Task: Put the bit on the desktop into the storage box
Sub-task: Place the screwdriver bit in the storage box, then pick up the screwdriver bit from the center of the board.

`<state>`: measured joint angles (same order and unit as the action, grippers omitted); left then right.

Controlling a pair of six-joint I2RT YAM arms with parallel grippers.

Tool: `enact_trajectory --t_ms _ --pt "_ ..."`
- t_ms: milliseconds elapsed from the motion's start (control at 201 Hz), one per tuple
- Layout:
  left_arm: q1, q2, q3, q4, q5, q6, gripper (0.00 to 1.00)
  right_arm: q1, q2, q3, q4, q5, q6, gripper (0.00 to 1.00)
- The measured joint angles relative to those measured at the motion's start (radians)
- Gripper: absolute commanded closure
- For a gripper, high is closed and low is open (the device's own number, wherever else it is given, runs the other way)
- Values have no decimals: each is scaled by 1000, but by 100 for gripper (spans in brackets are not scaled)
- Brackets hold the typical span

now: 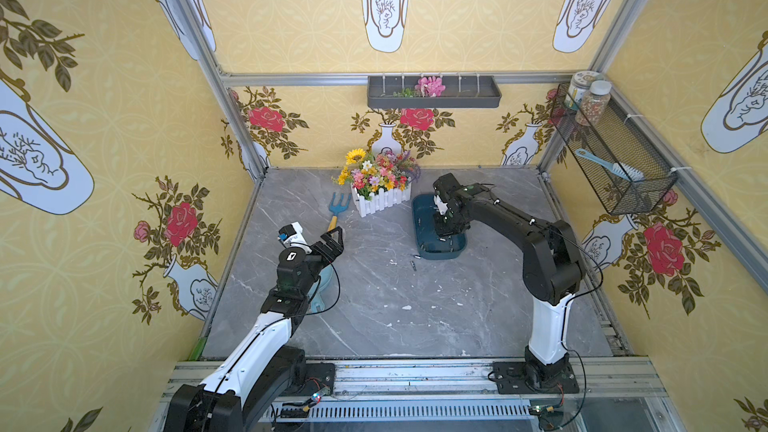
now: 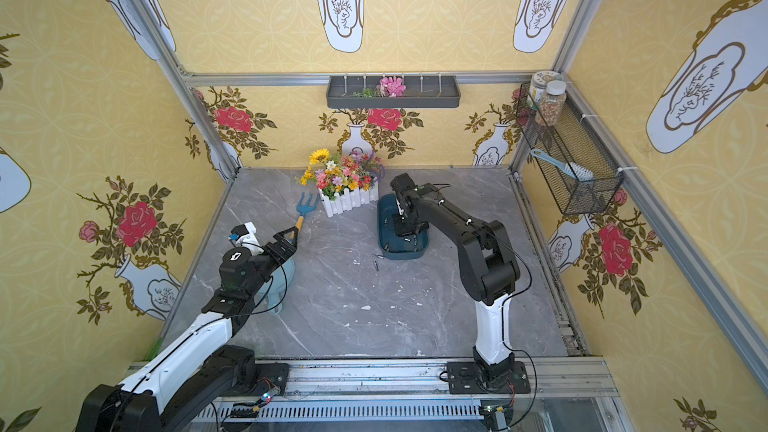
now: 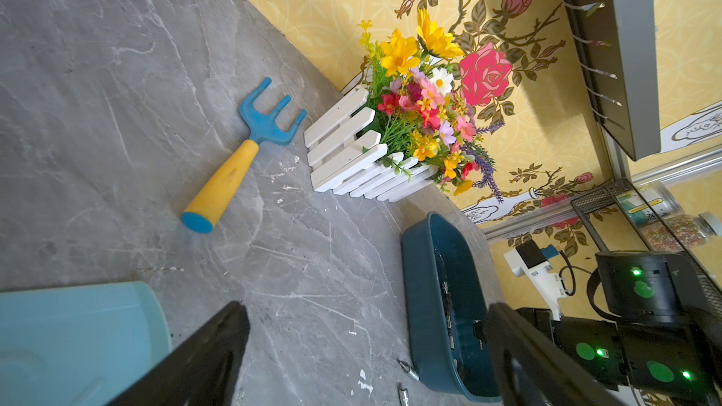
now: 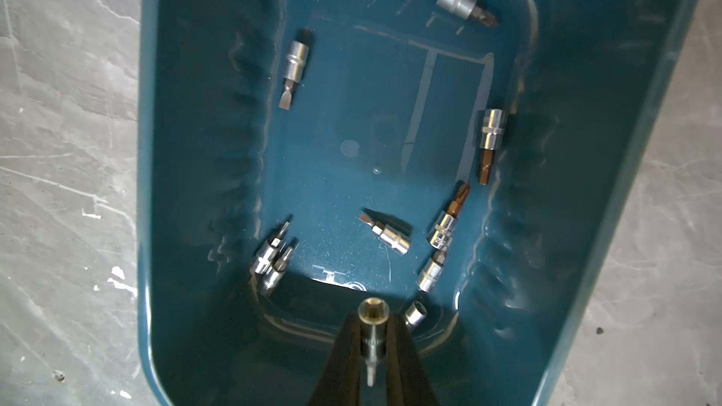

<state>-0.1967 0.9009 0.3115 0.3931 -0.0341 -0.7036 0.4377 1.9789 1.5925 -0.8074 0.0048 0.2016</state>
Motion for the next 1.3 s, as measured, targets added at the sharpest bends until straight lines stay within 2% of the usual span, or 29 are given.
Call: enact_trajectory --t_ms 449,523,763,1047,1296 --pt "0 -2 -1 -1 -8 -3 0 -8 0 -12 16 8 0 85" --pt "1 -2 -1 -1 -16 -3 0 -12 0 -14 16 13 0 82" --pt "2 3 3 -1 -16 -3 0 -12 -14 -20 15 27 -1 56" --pt "2 2 11 -2 -16 -3 0 1 -102 -47 15 81 0 18" --pt "2 -4 11 -3 -22 -3 0 35 -179 -71 16 134 4 3"
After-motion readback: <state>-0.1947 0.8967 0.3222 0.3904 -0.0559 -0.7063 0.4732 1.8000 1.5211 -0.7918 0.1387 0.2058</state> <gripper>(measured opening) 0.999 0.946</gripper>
